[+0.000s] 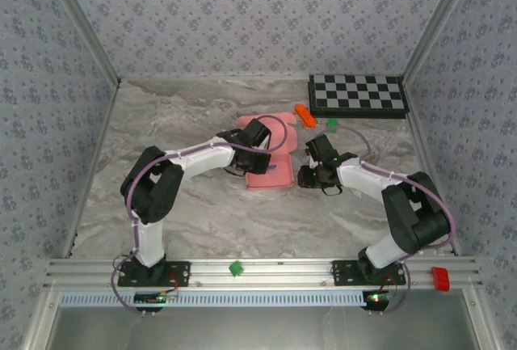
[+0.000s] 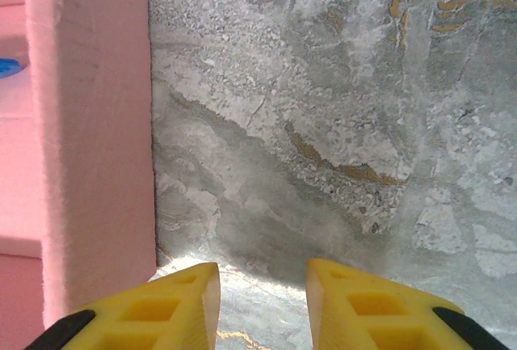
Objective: Fold the paper box
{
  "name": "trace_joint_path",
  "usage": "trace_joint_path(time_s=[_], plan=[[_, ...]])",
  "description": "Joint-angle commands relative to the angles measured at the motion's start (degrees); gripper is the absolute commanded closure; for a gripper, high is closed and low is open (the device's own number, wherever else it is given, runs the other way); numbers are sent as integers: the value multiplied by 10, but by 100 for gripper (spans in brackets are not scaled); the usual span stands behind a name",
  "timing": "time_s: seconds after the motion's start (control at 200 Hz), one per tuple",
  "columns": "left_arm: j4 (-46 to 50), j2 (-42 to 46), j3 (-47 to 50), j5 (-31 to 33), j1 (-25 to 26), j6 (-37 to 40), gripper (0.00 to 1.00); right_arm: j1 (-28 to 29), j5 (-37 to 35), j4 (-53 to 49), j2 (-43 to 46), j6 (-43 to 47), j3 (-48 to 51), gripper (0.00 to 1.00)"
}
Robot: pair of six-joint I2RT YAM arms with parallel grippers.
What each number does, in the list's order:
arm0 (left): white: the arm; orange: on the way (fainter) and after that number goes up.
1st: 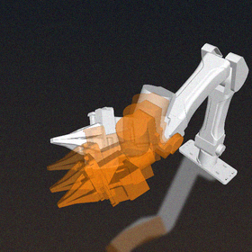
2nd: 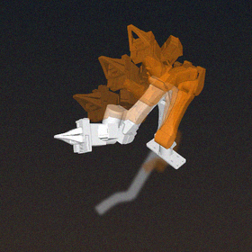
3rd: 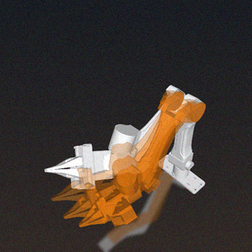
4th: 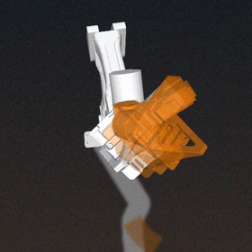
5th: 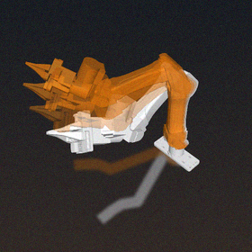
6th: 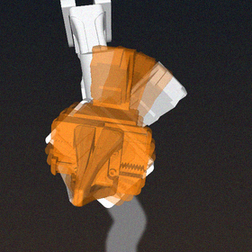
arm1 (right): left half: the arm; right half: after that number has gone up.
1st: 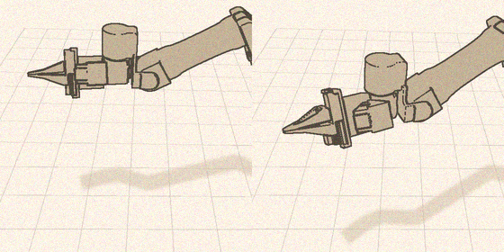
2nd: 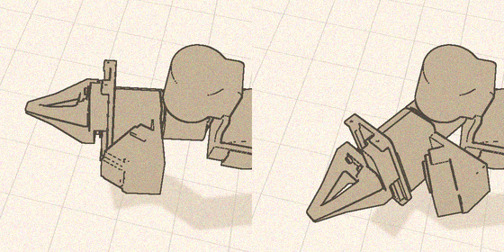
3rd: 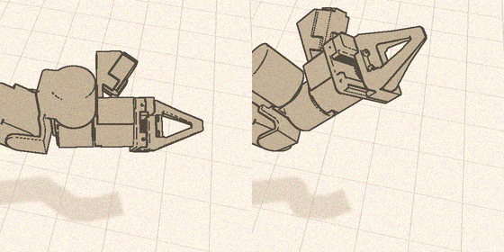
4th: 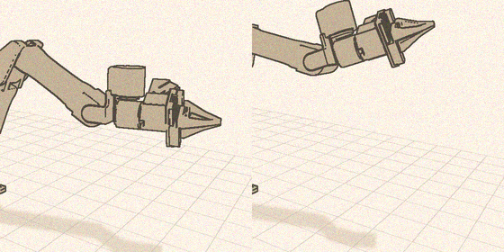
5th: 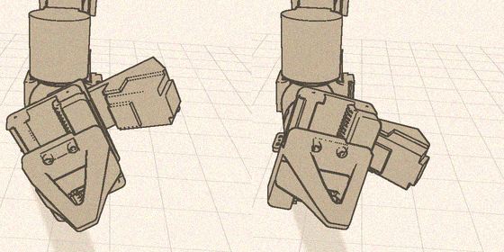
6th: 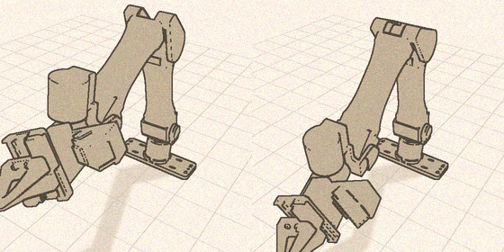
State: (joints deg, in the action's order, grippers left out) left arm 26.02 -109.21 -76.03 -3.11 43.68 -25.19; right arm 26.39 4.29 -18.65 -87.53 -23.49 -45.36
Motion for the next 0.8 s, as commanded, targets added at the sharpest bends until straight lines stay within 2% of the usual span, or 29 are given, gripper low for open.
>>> trace_joint_path(time_s=[0.0,0.25,0.4,0.52,0.795], plan=[[25,27,2,17,5,-2,95,1,-1,-18,-4,8,-11,65],[24,41,-3,8,15,21,92,4,-3,-18,-5,7,-11,65],[22,48,-1,13,21,29,85,5,-3,-17,-5,7,-10,65],[19,53,6,14,24,28,76,6,-4,-17,-5,6,-9,65],[10,91,16,38,24,29,72,7,-28,-13,24,0,-3,65]])
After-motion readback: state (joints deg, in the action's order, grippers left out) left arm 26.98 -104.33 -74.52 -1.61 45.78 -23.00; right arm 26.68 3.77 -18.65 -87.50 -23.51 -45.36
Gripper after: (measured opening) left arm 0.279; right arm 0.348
